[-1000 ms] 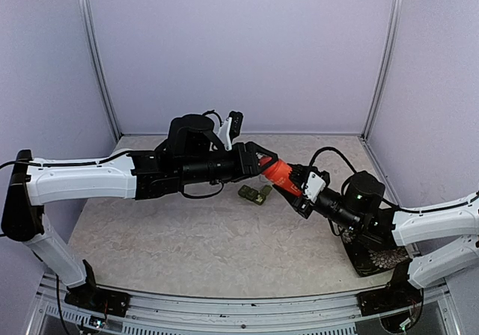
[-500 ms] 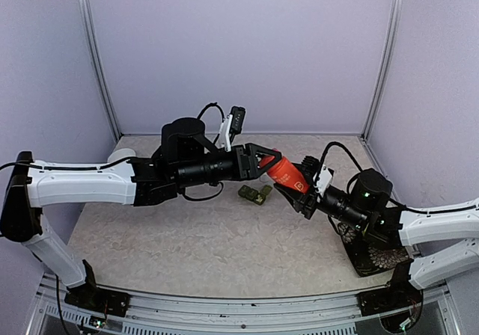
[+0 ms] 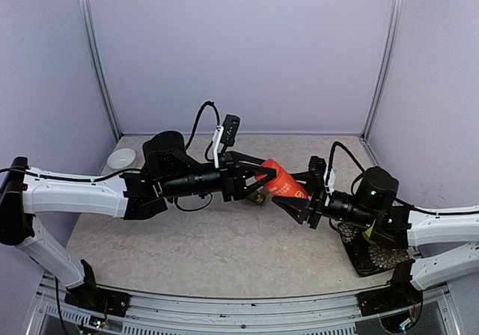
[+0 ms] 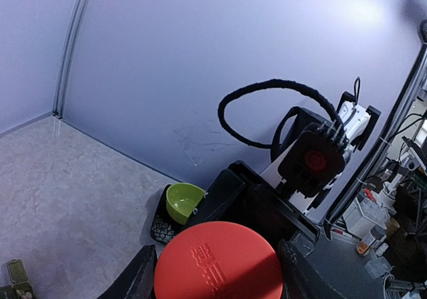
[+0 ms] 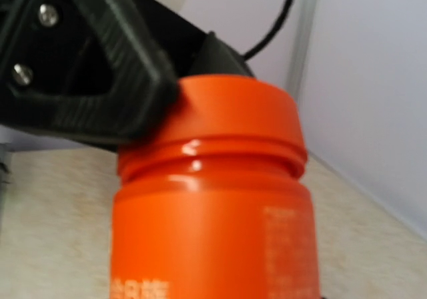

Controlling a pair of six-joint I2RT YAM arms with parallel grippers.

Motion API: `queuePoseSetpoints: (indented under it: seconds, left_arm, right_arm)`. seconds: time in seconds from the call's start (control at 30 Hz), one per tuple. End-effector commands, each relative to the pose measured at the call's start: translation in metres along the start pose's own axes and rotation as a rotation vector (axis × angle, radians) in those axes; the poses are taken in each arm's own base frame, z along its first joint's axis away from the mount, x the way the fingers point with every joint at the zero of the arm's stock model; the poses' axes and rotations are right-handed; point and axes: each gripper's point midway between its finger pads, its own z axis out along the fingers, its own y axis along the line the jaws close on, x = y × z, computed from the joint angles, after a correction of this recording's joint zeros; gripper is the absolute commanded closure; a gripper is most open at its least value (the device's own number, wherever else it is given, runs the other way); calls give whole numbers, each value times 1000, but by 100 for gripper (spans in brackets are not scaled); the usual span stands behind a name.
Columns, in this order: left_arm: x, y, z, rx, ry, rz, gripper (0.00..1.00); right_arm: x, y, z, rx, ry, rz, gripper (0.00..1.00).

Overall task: Sort the pills into containers
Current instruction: Screw the lid of the pill bottle onto the pill bottle.

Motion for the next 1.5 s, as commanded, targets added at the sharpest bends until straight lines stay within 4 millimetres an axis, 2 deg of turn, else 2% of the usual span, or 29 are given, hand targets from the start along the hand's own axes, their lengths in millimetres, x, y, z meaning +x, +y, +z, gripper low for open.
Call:
queuePoseSetpoints:
  seconds: [0.0,0.2,0.3,0.43,0.57,0.6,0.83,0.93,1.17,1.33,1.47]
  left_arm:
    - [45,-29,-2,134,132,117,56]
    - [42,-36,-15,148,136,250,55]
    - [41,-41,-20,158,142,307,48]
    - [40,-46,-24,168,150,348,30]
    - [33,-44,-28,139,130,331,3]
    - [32,-44,-29,133,125,317,1]
    - [10,-39,-39,44,57,211,1]
    - [-6,-28,-48,-45,-4,159,1]
    - [-39,-9,-67,-152,-139,10,1]
    - [-38,7,-58,-167,-142,-96,1]
    - [-39,8,-54,-123,-166,-159,1]
  right_arm:
    - [-65,32,3,-202,-150,91,73]
    - [-74,44,2,-292,-128,162,73]
    - [-76,50,3,-335,-108,181,73]
    - [-72,51,6,-347,-85,186,73]
    - [-66,46,7,-307,-76,162,73]
    - [-65,45,6,-297,-78,154,73]
    - [-55,22,10,-154,-44,85,73]
    - [-50,11,12,-88,-21,66,73]
    - [-48,2,13,-34,-40,66,73]
    - [-51,3,19,-42,-70,77,72]
    - [-46,0,29,-33,-51,82,72]
